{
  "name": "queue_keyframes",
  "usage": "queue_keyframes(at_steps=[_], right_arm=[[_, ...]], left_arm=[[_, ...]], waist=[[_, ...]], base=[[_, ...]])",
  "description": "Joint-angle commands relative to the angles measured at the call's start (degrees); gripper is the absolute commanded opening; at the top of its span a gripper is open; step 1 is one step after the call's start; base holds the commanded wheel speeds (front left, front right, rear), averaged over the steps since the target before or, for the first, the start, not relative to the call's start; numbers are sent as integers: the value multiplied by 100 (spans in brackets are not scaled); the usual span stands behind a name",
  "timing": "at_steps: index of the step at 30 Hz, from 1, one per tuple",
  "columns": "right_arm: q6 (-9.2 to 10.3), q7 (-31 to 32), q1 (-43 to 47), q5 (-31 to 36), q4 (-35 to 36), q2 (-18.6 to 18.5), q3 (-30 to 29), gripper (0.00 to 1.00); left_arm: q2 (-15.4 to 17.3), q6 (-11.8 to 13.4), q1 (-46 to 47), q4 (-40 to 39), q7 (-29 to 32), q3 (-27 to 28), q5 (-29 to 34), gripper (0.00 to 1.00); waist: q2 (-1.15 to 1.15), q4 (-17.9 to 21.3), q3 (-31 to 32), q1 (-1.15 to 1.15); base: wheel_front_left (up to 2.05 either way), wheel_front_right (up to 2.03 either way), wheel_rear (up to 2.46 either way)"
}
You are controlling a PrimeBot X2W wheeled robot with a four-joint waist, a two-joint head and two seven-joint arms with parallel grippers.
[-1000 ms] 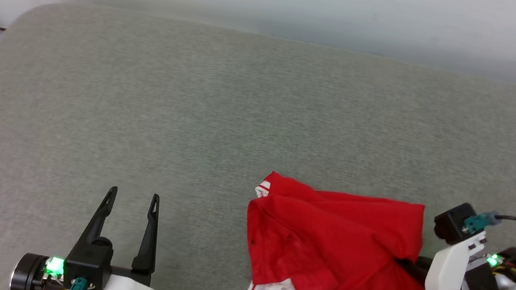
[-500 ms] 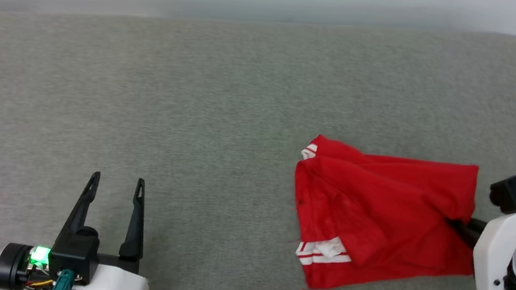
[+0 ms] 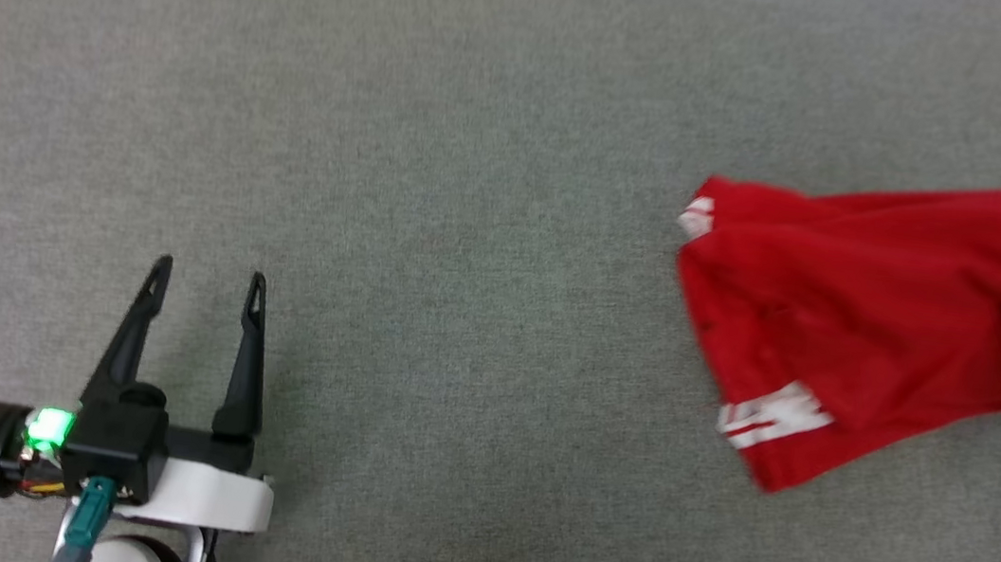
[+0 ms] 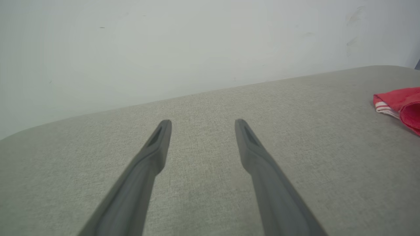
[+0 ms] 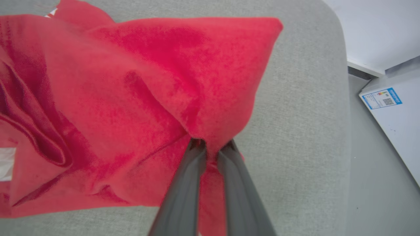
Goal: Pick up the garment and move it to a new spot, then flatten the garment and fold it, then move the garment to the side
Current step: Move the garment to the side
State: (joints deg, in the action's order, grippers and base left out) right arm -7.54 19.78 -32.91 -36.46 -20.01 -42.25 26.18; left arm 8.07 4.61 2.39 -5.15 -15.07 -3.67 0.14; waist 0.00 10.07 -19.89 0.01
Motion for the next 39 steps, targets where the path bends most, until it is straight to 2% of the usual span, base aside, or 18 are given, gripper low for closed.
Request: queue_keyframes(at_steps=[1,7,14,20,24,25,26,34,39], right_arm=[[11,10,-158,72,-69,-96,-98,0],[11,78,-517,309,-492,-467,-757,0],[11,155,-742,600,-1069,-729,-1612,0],[11,182,-986,860,-1529,-637,-2218,0],[11,229,-1041,1039,-1689,-457,-2412,0],[11,190,-1053,1094,-1718,-413,-2476,34],[11,186,-1044,1144,-1745,-355,-2507,100],[10,-403,-809,1698,-1812,-49,-2894,100],[11,-1036,-525,1975,-1322,160,-2869,100]], left_arm=[[33,4,129,-51,-12,6,18,100],[139,58,423,-279,-12,31,73,100],[236,141,626,-499,-12,54,79,100],[305,185,696,-611,-12,24,83,100],[321,225,722,-650,-12,-4,82,100],[319,239,722,-644,-12,-19,77,100],[318,247,711,-631,-12,-23,68,100],[194,331,469,-448,-12,-126,-24,100],[83,382,170,-290,-12,-169,-95,100]], waist=[[0,-58,-247,-1],[0,-136,-839,-1],[0,-170,-1309,-1],[0,-207,-1468,-1],[0,-227,-1483,-1],[0,-238,-1462,-1],[0,-246,-1431,-1],[0,-359,-731,-1],[0,-458,-107,-1]], base=[[0,0,0],[0,0,0],[0,0,0],[0,0,0],[0,0,0],[0,0,0],[0,0,0],[0,0,0],[0,0,0]])
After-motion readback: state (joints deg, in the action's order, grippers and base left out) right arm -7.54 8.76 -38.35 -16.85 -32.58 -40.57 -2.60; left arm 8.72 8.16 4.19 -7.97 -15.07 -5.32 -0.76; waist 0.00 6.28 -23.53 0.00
